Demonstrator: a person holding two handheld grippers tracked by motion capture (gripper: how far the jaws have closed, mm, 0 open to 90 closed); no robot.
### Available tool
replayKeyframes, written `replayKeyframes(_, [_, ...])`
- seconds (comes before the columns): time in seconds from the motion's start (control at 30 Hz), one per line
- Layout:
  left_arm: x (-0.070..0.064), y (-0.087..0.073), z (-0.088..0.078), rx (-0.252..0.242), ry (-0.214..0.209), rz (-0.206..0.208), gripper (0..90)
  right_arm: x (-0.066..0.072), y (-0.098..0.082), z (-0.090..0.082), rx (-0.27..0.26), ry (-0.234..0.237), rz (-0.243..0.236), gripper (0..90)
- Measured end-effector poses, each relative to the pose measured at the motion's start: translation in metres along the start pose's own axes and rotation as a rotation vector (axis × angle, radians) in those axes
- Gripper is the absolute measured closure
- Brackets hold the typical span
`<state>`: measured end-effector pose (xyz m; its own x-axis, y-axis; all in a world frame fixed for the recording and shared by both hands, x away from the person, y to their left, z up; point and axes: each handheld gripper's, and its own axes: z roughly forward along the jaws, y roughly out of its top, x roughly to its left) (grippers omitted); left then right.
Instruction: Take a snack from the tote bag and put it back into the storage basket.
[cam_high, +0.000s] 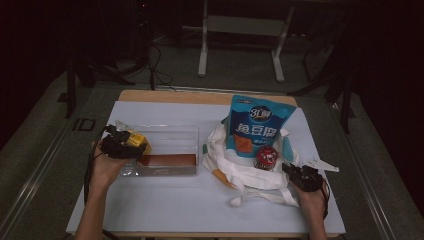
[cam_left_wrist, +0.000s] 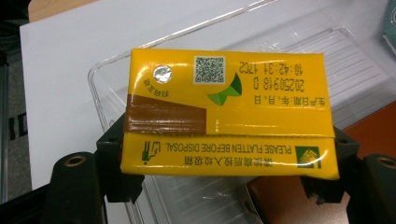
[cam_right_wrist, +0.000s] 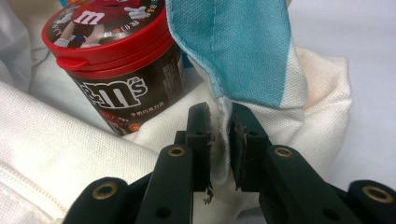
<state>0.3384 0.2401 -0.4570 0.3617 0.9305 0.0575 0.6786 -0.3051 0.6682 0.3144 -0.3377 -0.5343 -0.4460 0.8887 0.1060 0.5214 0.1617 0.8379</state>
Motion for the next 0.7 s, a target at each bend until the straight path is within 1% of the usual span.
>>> replayKeyframes(0.13, [0.0,0.0,0.0,0.005,0.0,-0.001,27.5,0.0,0.0,0.0,0.001,-0.001,-0.001,79.0])
replayKeyframes(0.23, [0.0,0.001,0.003,0.018,0.003,-0.001,27.4,0.0,0.0,0.0,0.001,-0.001,0.0,79.0])
replayKeyframes(0.27, [-0.001,0.001,0.005,0.034,0.012,0.006,27.3,0.0,0.0,0.0,0.001,-0.001,-0.001,79.0])
replayKeyframes(0.37, [-0.003,0.001,0.006,0.046,0.02,0.008,27.1,0.0,0.0,0.0,0.0,0.0,-0.001,78.9])
replayKeyframes(0.43, [-0.002,0.0,0.005,0.045,0.018,-0.012,26.9,0.0,0.0,0.0,0.0,0.001,0.0,79.0])
replayKeyframes(0.47, [-0.002,0.0,0.005,0.045,0.018,-0.012,26.9,0.0,0.0,0.0,0.0,0.001,0.0,79.0])
replayKeyframes(0.5, [-0.002,0.0,0.004,0.044,0.017,-0.011,26.7,0.0,0.0,0.0,0.0,0.0,-0.001,78.9])
replayKeyframes(0.53, [-0.001,-0.001,0.003,0.041,0.01,-0.023,26.6,0.0,0.0,0.0,0.0,0.0,0.0,78.9])
replayKeyframes(0.57, [-0.001,-0.001,0.003,0.041,0.01,-0.023,26.4,0.0,0.0,0.0,0.0,0.0,0.0,78.9])
replayKeyframes(0.6, [0.0,-0.002,0.001,0.03,0.005,-0.031,26.4,0.0,0.0,0.0,0.001,0.0,-0.001,78.9])
replayKeyframes(0.63, [0.002,-0.004,-0.004,-0.003,-0.017,-0.047,25.1,0.0,0.0,0.0,0.0,-0.001,-0.003,78.9])
replayKeyframes(0.67, [0.003,-0.005,-0.005,-0.01,-0.035,-0.056,25.1,0.0,0.0,0.0,0.001,-0.001,-0.003,78.9])
replayKeyframes(0.7, [0.004,-0.007,-0.007,-0.016,-0.038,-0.055,24.5,0.0,0.0,0.0,0.001,0.0,-0.001,78.9])
